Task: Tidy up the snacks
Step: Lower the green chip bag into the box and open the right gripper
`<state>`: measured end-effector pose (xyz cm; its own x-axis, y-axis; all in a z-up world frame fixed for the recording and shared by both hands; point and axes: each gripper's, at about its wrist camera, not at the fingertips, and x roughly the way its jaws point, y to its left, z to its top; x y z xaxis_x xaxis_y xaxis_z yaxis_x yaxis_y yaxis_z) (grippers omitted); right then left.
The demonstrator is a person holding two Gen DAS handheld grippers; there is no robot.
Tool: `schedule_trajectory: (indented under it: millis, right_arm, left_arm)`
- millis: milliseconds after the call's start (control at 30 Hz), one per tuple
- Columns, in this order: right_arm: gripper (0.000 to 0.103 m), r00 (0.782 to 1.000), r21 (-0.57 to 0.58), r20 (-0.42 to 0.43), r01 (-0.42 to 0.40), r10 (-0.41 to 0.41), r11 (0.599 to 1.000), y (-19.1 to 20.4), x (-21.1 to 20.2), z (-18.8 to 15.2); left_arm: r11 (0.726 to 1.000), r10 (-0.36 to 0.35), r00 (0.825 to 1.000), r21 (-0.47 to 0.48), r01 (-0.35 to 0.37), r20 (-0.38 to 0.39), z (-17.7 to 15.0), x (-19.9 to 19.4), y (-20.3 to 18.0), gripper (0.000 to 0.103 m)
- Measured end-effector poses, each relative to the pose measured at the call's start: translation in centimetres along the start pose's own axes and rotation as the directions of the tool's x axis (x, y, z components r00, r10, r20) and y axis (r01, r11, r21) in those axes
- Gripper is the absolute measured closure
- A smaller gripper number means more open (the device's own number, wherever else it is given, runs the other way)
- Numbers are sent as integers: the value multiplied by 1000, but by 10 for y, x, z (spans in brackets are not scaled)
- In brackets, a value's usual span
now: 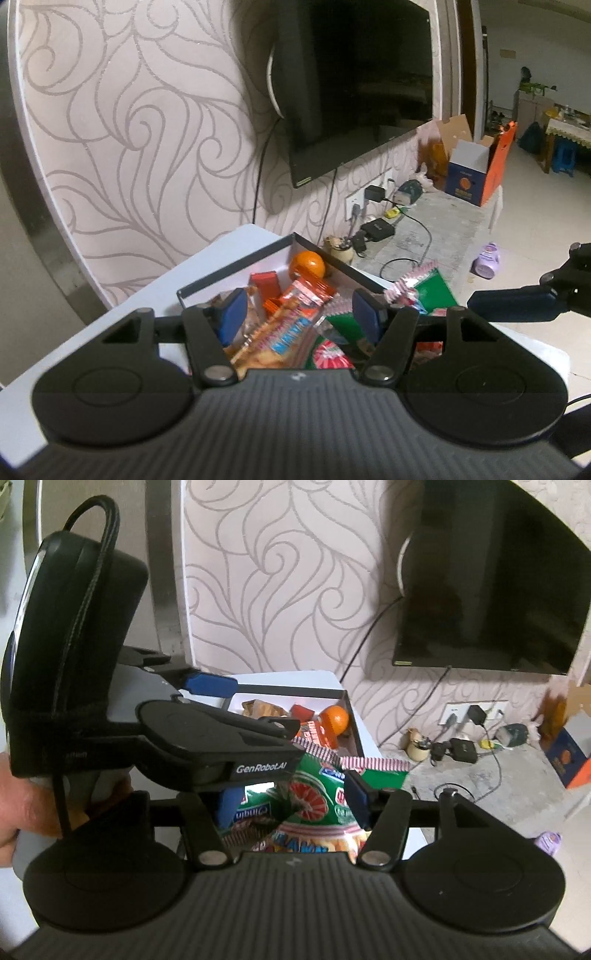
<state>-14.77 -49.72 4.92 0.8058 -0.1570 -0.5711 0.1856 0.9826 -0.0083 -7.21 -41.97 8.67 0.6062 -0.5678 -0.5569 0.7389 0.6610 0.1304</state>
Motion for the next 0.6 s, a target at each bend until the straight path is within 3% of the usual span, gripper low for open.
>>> schedule_trajectory:
  millis: [133, 300, 600]
  right_arm:
    - [34, 1000, 8, 4, 28, -28, 1000, 8, -19, -6]
    - [33, 998, 16, -5, 69, -69, 997, 16, -37, -15]
    - [28, 987, 35, -59, 154, -151, 988, 24, -65, -30]
  left_arm:
    - [1000, -11, 1000, 0, 11, 2, -6, -11, -5, 22]
    - [1000, -20, 1000, 8, 20, 14, -11, -22, -14, 22]
    - [992, -124, 991, 16, 123, 44, -17, -41, -37, 14]
